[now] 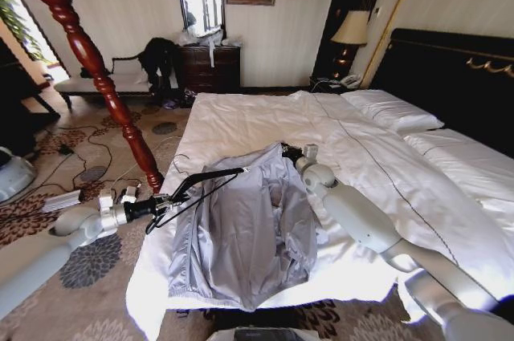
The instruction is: Pick up the clothes from the bed and hang them on the clothes hanger.
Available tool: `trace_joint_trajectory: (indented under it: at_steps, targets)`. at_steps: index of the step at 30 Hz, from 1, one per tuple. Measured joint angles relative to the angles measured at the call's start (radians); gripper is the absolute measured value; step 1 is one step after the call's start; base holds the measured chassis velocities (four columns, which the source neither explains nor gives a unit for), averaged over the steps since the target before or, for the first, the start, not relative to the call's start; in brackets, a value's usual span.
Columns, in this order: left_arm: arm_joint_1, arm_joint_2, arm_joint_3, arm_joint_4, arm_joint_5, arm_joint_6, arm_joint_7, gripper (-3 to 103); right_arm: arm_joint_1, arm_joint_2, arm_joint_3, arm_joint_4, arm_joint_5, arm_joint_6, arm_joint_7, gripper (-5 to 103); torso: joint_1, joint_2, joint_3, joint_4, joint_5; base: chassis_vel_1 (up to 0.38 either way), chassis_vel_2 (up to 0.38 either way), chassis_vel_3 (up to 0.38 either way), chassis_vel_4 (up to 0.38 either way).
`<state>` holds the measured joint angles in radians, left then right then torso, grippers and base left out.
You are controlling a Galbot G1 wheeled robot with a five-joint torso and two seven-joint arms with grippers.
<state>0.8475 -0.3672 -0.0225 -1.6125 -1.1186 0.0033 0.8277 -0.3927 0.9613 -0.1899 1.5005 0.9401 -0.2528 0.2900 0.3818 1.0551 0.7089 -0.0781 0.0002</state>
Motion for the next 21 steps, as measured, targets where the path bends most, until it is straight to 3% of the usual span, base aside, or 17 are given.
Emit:
trace_joint_trajectory:
  at_steps: [9,11,21]
  targets:
    - [-0.221,-0.067,0.218,0.042,-0.011,0.025,-0.012,16,-0.027,-0.032,0.014,0.131,0.054,-0.022,0.038,0,0.0,0.0,0.0,0.0,-0.0002,0.0,0.0,0.0,0.0]
    - [-0.295,-0.097,0.305,0.061,-0.012,0.028,-0.015,16,-0.034,-0.046,0.026,0.177,0.073,-0.029,0.051,0,0.0,0.0,0.0,0.0005,-0.0003,0.0,0.0,0.0,0.0]
    - [-0.474,-0.182,0.457,0.124,-0.017,0.034,-0.033,16,-0.085,-0.083,0.062,0.279,0.1,-0.04,0.067,0,0.0,0.0,0.0,0.0002,0.0,0.0,0.0,0.0,0.0]
